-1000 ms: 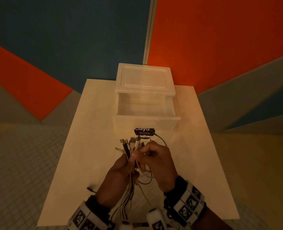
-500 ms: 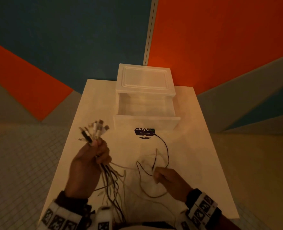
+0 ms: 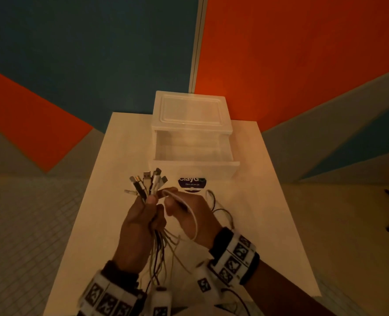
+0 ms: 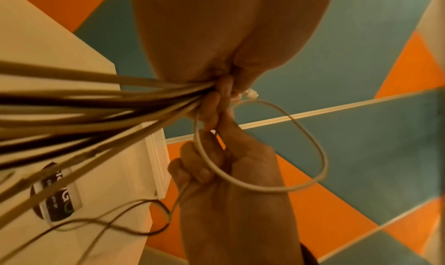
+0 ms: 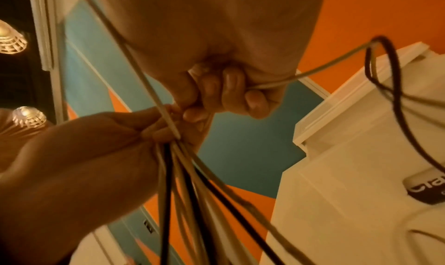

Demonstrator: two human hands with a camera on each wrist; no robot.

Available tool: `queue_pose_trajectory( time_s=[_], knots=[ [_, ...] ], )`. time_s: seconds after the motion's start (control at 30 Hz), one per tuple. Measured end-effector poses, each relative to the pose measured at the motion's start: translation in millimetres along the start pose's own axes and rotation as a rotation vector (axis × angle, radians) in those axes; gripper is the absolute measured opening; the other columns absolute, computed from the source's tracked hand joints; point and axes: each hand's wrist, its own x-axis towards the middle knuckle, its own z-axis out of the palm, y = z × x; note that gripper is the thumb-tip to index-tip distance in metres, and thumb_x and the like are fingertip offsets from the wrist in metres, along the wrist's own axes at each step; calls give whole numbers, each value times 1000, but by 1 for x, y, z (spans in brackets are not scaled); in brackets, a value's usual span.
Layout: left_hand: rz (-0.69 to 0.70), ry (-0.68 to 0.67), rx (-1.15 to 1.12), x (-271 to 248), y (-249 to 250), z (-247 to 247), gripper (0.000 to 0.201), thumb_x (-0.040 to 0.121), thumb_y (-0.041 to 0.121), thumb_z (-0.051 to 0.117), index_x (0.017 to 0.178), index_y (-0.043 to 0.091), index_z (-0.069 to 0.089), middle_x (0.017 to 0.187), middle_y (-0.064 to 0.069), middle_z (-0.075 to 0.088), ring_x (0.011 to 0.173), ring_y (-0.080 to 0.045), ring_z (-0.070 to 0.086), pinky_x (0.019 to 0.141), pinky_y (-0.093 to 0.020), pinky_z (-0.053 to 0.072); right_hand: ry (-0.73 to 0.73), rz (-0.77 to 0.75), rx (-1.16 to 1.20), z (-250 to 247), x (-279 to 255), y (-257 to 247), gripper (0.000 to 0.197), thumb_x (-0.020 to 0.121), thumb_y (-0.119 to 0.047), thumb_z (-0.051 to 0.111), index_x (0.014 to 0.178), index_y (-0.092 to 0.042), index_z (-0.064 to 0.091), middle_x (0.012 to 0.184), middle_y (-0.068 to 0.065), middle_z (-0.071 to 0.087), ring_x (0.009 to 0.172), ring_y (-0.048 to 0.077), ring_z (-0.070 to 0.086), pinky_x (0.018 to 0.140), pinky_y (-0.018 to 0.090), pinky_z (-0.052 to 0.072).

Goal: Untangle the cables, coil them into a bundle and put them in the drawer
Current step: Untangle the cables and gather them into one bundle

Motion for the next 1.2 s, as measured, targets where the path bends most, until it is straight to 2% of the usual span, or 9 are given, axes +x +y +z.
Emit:
queue_pose_trajectory(
  time_s=[0.17,0.33,0.53,0.67,0.87,0.9,0.97,1.03,1.2],
  knots=[
    [49,9,58,-3,0,-3,36,97,32,44,97,4,65,80,-17,47,52,-13,34,53,-28,33,-63,61,-9,16,-10,23,27,101,-21,46,88,-5,62,77,1,61,72,17,58,72,39,49],
    [37,-44,55,-7,7,-10,46,72,56,73,85,14,59,74,-6,42,54,-11,34,52,-23,37,-166,119,-60,17,-15,62,24,98,0,42,81,-12,54,73,-11,51,67,-3,48,69,13,38],
    [53,-208,-207,-19,44,-16,21,90,29,58,83,11,49,73,-1,38,55,-10,33,50,-22,39,-131,479,-52,13,-24,149,37,102,-14,32,75,-5,55,75,2,58,73,18,52,83,33,45],
    [51,-300,-202,-27,52,-8,29,83,35,69,83,13,51,73,-1,39,54,-10,32,49,-22,36,-143,620,-114,15,-19,175,35,99,-20,34,72,-18,54,85,3,60,81,18,53,90,40,46],
    [57,-132,41,-16,30,-14,20,91,35,53,79,22,63,71,3,48,54,-11,32,50,-22,35,127,420,-12,-3,17,131,36,97,-19,43,69,-34,61,86,-4,62,87,15,60,85,33,47],
    [54,-117,53,-12,25,-16,22,89,40,57,78,22,64,71,2,47,54,-11,32,50,-22,35,186,419,91,-11,21,117,37,97,-14,45,70,-29,65,84,-1,61,81,9,59,81,27,46],
    [49,-110,59,-8,18,-17,32,76,54,71,77,23,65,72,-2,42,53,-11,30,49,-23,34,232,320,257,-30,27,79,24,98,-7,48,83,4,64,82,8,56,69,0,56,70,14,45],
    [47,-110,64,-4,13,-19,37,68,59,75,75,25,65,72,-5,38,52,-11,30,48,-23,33,231,176,350,-48,26,50,29,98,-10,47,85,14,56,80,8,58,66,9,56,63,18,47],
    [32,-86,39,5,7,-24,31,73,54,75,73,24,65,72,-5,40,52,-10,31,48,-22,34,300,9,271,-78,-2,5,26,101,-7,40,88,4,60,86,15,64,76,22,61,70,30,52]
  ],
)
